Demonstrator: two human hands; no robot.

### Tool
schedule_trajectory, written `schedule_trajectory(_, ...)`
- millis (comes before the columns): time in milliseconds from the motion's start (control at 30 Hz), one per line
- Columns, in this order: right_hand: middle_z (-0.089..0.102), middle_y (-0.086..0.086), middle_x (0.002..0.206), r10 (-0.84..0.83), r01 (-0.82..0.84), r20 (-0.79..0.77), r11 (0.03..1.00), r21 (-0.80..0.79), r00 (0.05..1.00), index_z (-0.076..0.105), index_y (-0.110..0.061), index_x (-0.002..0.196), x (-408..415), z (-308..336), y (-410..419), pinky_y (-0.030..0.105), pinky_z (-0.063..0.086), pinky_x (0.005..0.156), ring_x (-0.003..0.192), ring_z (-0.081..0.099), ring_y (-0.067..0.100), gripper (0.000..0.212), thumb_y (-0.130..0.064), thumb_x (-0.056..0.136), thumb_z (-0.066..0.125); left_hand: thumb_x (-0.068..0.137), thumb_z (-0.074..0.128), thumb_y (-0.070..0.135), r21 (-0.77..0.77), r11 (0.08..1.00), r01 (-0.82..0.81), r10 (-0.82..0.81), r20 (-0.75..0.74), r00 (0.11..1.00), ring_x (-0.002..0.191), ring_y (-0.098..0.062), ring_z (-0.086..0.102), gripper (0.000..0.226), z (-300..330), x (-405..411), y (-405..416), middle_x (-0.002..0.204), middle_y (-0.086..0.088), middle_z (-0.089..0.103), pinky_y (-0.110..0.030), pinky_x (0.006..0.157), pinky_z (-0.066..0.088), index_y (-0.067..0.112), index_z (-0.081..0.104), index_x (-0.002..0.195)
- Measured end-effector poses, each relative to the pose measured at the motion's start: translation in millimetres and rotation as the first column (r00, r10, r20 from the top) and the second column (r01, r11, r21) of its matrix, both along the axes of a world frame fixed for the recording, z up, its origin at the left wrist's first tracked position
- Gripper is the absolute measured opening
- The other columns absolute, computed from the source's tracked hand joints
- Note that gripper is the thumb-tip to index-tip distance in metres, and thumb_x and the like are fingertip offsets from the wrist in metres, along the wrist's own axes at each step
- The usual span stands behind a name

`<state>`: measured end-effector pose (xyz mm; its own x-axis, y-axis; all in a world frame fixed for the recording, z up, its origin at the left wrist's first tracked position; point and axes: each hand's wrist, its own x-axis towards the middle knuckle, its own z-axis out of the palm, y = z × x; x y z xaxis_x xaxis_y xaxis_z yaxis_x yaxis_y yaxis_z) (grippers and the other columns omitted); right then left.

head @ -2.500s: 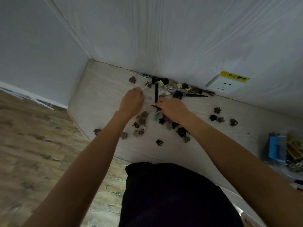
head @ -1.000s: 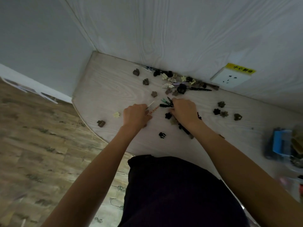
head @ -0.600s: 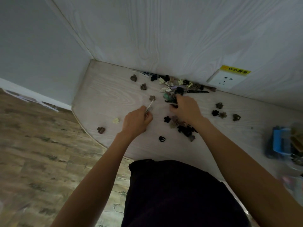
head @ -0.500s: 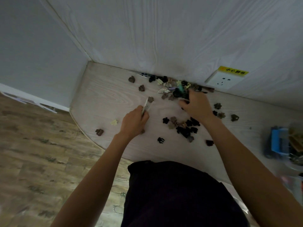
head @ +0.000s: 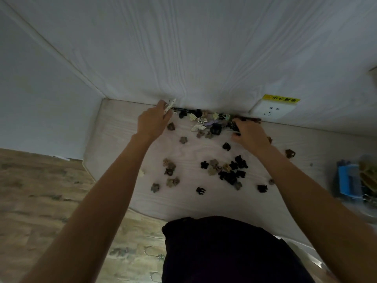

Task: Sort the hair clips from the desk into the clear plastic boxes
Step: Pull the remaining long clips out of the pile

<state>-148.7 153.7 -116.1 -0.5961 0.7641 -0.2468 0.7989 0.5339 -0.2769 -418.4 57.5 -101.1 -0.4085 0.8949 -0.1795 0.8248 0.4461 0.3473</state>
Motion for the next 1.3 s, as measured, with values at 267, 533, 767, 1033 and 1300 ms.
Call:
schedule_trajectory(267,0.063,0.023,0.101,-0.068,0.072,0.112,0.997,-0.028,0.991,0.049,0.001,0.115,11.2,-4.9,-11.8,0.039,0.047,0.071,0.087,0.061,0.036,0.036,-0.027,0.091,0.053,0.089,0.052,0.040,-0.147,0.986,0.077,-0.109,-0.223,0.969,0.094,-0.039,0.062,0.034,-15.3,-16.7,22.9,0.103,-0.019,0.066,-0.040,0.076,0.047,0.018,0.060,0.114)
schedule_trajectory(533,0.063,0.022,0.096,-0.159,0.158,0.104,0.987,0.018,0.982,0.049,0.001,0.105,22.5,-5.4,-22.8,0.035,0.041,0.062,0.081,0.060,0.034,0.026,-0.024,0.095,0.045,0.087,0.059,0.031,0.274,0.928,0.251,-0.191,-0.229,0.955,0.069,-0.036,0.066,0.028,9.3,-15.7,-0.6,0.093,-0.014,0.068,-0.036,0.054,0.046,0.010,0.063,0.104)
schedule_trajectory(767,0.052,0.002,0.070,-0.627,0.451,-0.367,0.765,-0.460,0.687,0.050,-0.008,0.083,42.0,44.0,-66.0,0.024,0.036,0.056,0.064,0.050,0.015,0.024,-0.027,0.097,0.045,0.098,0.039,0.031,0.201,0.980,-0.003,-0.056,0.287,0.956,0.056,-0.015,0.052,0.026,43.2,66.8,-39.4,0.071,0.004,0.057,-0.031,0.058,0.041,0.011,0.056,0.097)
schedule_trajectory(1033,0.042,-0.004,0.046,-0.949,0.377,-0.315,0.303,-0.875,0.033,0.047,-0.015,0.069,181.0,80.7,-155.8,0.023,0.031,0.046,0.040,0.039,0.007,0.028,-0.023,0.096,0.047,0.098,0.045,0.022,-0.084,0.993,-0.078,0.111,0.876,0.469,0.045,-0.010,0.049,0.029,35.5,233.7,-66.2,0.053,0.002,0.047,-0.019,0.044,0.041,0.015,0.047,0.070)
schedule_trajectory(1300,0.060,0.020,0.090,-0.811,0.791,-0.114,0.584,-0.180,0.573,0.055,-0.001,0.094,362.8,88.2,-182.3,0.033,0.036,0.069,0.079,0.053,0.029,0.027,-0.028,0.094,0.050,0.096,0.048,0.025,-0.121,0.986,0.116,0.064,0.912,0.406,0.034,-0.002,0.038,0.026,38.8,395.2,-89.2,0.058,-0.001,0.045,-0.013,0.035,0.030,0.013,0.042,0.074)
